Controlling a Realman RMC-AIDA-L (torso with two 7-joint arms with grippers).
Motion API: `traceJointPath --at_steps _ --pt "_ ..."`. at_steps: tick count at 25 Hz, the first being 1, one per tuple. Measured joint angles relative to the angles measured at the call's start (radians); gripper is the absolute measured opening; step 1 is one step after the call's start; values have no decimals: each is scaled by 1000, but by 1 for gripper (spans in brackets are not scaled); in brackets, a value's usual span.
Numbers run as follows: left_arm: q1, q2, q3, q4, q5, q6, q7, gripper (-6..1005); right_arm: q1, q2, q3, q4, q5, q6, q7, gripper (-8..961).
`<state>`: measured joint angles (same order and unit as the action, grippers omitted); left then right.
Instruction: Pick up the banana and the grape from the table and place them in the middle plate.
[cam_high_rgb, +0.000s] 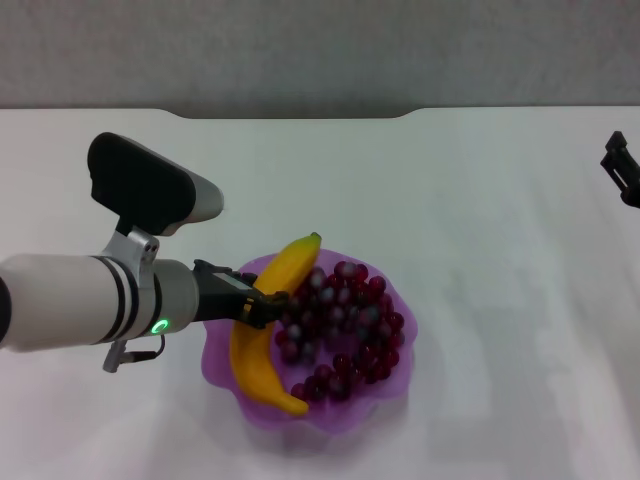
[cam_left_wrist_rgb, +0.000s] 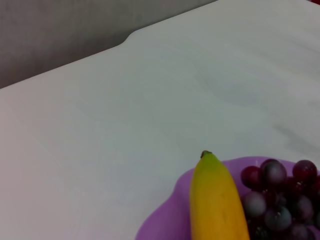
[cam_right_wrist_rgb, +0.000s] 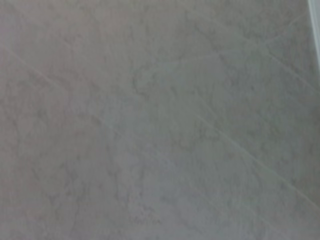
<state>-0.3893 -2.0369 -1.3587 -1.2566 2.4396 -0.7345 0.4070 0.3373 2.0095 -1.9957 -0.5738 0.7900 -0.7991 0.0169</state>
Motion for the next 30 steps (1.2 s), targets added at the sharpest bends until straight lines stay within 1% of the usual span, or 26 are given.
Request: traceJointPath --at_steps 10,13,15,20,30 --pt "-17 0 15 9 16 17 -16 625 3 0 0 0 0 0 0 893" --pt "-16 0 16 9 11 47 -16 758 2 0 0 0 0 0 0 893" --pt "-10 0 16 8 7 80 -16 847 2 0 0 0 0 0 0 893" --pt "5 0 13 12 6 174 -16 902 2 0 0 0 0 0 0 893" --pt "49 -1 19 64 5 439 -14 900 5 0 0 0 0 0 -4 893"
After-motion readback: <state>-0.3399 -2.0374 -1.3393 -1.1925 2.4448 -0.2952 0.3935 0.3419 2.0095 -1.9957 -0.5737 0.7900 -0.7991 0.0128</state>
